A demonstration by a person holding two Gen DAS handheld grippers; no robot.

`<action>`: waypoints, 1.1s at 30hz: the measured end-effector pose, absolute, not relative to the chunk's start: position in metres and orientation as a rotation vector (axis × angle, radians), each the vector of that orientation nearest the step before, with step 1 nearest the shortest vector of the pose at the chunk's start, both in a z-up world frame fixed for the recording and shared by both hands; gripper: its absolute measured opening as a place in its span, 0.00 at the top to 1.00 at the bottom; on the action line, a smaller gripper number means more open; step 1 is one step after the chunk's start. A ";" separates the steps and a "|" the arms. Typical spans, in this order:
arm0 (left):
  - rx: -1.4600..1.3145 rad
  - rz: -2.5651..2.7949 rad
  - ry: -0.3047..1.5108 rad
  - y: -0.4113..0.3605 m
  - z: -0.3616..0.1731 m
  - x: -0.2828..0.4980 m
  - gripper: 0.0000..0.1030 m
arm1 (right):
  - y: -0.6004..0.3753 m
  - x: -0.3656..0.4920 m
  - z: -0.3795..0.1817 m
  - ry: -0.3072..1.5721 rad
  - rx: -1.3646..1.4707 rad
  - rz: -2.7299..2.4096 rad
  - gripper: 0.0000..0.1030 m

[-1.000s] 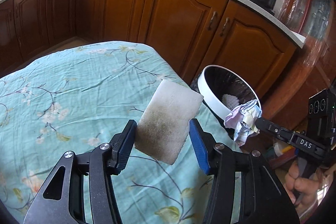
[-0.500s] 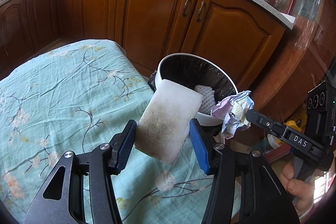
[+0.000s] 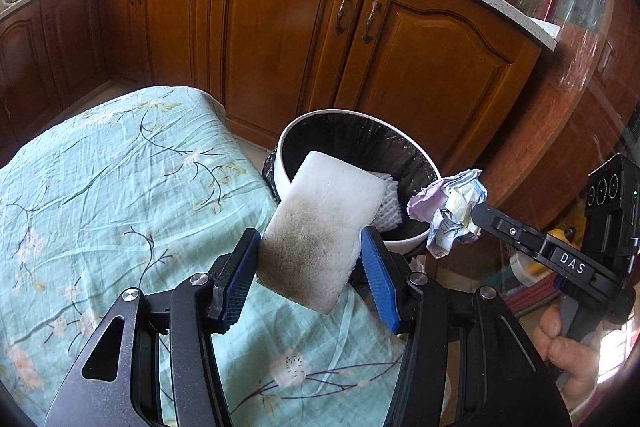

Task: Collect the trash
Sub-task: 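Carry the sponge and paper over the bin and release both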

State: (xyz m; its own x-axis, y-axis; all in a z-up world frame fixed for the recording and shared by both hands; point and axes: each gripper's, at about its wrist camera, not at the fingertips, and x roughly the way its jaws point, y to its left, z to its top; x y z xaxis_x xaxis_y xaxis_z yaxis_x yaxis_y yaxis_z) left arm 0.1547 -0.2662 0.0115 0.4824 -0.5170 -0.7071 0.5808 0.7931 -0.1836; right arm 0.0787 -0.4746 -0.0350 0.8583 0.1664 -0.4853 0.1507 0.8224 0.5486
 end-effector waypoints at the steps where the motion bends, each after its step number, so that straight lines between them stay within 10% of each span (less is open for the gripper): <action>1: 0.085 -0.670 0.831 -0.267 0.012 0.155 0.50 | -0.475 0.079 -0.035 0.547 0.613 0.009 0.87; 33: 0.157 -0.677 0.885 -0.334 0.006 0.211 0.49 | -0.491 0.120 -0.032 0.602 0.500 -0.064 0.87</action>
